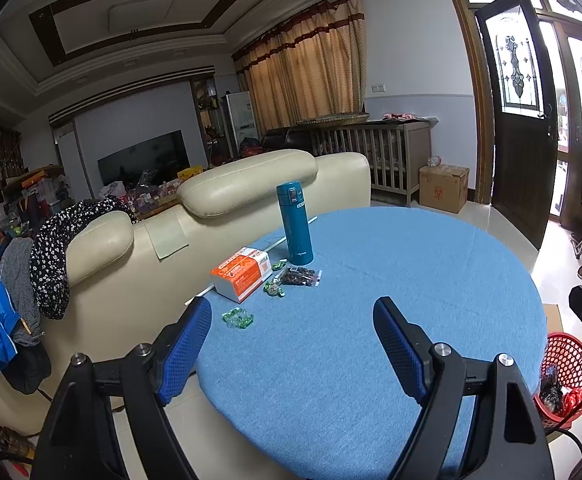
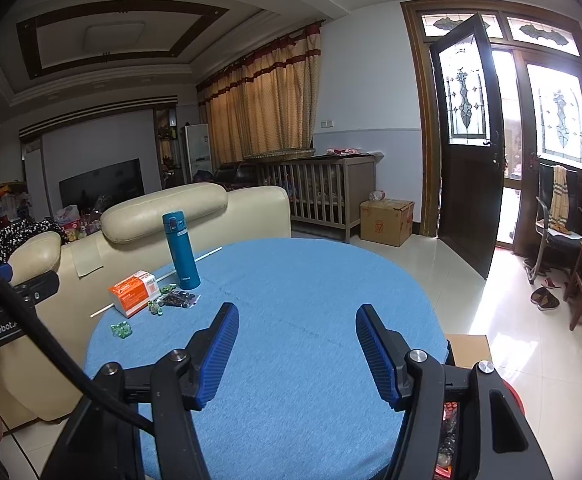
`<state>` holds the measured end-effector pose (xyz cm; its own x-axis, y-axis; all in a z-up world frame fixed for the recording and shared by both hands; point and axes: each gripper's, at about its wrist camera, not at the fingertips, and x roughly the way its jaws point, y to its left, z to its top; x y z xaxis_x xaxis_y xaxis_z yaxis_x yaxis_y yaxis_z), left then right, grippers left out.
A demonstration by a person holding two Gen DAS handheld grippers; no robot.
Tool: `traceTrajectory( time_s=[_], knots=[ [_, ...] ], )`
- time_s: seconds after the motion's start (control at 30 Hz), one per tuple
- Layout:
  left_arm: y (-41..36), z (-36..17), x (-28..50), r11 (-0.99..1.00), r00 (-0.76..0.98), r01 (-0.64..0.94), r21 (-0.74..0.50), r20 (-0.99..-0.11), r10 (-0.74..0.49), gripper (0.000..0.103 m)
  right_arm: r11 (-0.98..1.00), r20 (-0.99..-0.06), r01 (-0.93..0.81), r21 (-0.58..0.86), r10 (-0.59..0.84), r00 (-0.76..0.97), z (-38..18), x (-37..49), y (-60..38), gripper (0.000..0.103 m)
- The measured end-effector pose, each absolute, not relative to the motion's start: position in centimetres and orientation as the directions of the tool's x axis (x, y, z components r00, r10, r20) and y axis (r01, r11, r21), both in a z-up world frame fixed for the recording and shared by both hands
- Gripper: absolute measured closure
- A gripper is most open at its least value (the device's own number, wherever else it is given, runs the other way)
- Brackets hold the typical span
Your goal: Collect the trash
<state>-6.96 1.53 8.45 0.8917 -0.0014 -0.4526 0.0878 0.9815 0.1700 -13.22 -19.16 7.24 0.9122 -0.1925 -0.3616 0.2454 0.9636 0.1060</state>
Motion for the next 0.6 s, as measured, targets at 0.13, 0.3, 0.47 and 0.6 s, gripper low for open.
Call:
traceTrajectory(
  time_s=[0.13, 0.3, 0.47, 0.6],
  knots=[
    [1.54, 8.44, -6.98, 0.981, 0.891, 0.089, 0.172, -0.455, -0.001, 0.019, 0.963, -0.365, 0.246, 0.109, -0.191, 0.911, 7.16, -13.22, -19.23, 0.038],
    [1.6, 8.27, -6.88, 0.98, 0.888, 0.097, 0.173, -0.46, -0.006, 0.019, 0.964, -0.373, 0.242, 0.107, -0.186, 0.909, 7.15, -12.98, -19.2, 0.038],
    [1.65, 8.24, -6.82, 0.98, 0.886, 0.1, 0.173, -0.464, -0.008, 0.019, 0.964, -0.379, 0.242, 0.11, -0.184, 0.907, 7.08, -12.98, -19.22, 0.038],
    [1.73, 8.22, -6.8, 0.98, 0.885, 0.101, 0.171, -0.466, -0.009, 0.019, 0.964, -0.383, 0.242, 0.113, -0.183, 0.905, 7.03, -12.93, -19.31, 0.038]
  ],
)
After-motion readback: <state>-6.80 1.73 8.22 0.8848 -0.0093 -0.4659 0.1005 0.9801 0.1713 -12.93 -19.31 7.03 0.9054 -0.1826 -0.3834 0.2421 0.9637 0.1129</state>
